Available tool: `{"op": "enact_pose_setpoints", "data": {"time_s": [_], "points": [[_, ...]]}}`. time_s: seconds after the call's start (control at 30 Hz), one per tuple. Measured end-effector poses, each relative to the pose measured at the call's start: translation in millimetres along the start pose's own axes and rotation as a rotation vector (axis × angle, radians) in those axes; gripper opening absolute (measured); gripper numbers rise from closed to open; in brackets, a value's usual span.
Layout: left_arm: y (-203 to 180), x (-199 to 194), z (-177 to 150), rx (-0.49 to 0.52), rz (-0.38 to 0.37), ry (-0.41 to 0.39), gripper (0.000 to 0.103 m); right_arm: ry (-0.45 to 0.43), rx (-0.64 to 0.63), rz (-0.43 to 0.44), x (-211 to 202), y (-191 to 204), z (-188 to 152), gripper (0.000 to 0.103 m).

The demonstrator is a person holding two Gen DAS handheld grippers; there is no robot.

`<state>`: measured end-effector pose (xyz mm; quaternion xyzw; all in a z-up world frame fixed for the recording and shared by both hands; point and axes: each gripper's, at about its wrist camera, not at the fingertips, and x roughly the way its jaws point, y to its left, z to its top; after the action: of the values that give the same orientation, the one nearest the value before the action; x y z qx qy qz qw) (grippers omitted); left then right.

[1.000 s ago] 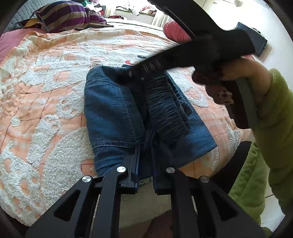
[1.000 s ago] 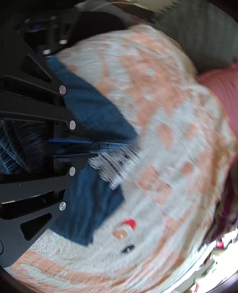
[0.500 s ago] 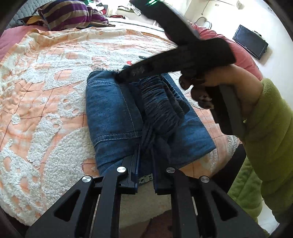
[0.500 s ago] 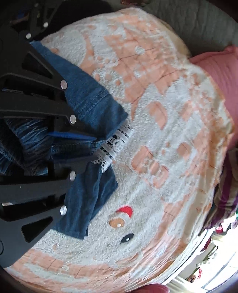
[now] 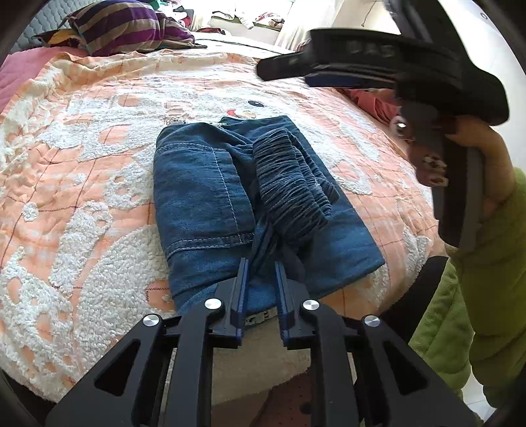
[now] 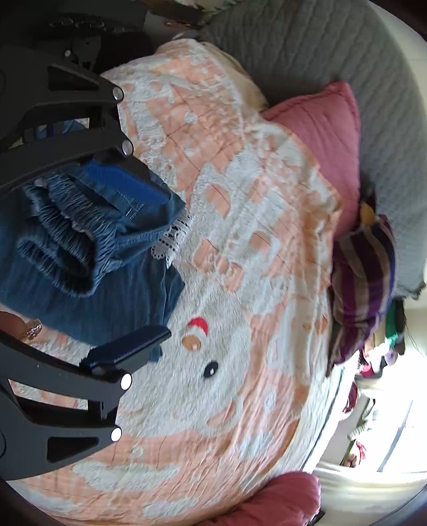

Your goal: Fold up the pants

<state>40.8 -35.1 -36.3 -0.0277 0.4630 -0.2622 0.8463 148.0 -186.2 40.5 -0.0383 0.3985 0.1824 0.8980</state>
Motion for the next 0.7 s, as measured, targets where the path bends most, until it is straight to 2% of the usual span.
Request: {"op": "enact_pose_setpoints", "data": {"time_s": [0.17, 0.23, 0.37, 0.4, 0.47, 0.6, 0.67, 0.7], "points": [[-7, -5, -5, 0.012, -0.002, -0.007, 0.028, -0.038, 0.039, -0.005, -21, -10, -9, 0.08], [-11, -13, -5, 0.013, -0.017, -0.024, 0.046, -0.05, 0.058, 0.002, -29, -13, -13, 0.081], [-19, -35, -3, 0.041, 0.02, -0.079, 0.058, -0.078, 0.095, 0.011, -44, -19, -22, 0.088], [-19, -40, -2, 0.041, 0.029, -0.092, 0.064, -0.085, 0.11, 0.006, -48, -21, -25, 0.09], [-18, -48, 1, 0.044, 0.048, -0.113, 0.069, -0.1, 0.139, 0.003, -55, -26, -29, 0.09], [-14, -63, 7, 0.035, 0.077, -0.153, 0.087, -0.125, 0.146, -0.026, -69, -31, -36, 0.091], [-14, -67, 11, 0.034, 0.095, -0.167, 0.089, -0.141, 0.142, -0.05, -77, -32, -39, 0.092], [-13, -68, 13, 0.031, 0.105, -0.174, 0.093, -0.148, 0.144, -0.057, -80, -32, -41, 0.093]]}}
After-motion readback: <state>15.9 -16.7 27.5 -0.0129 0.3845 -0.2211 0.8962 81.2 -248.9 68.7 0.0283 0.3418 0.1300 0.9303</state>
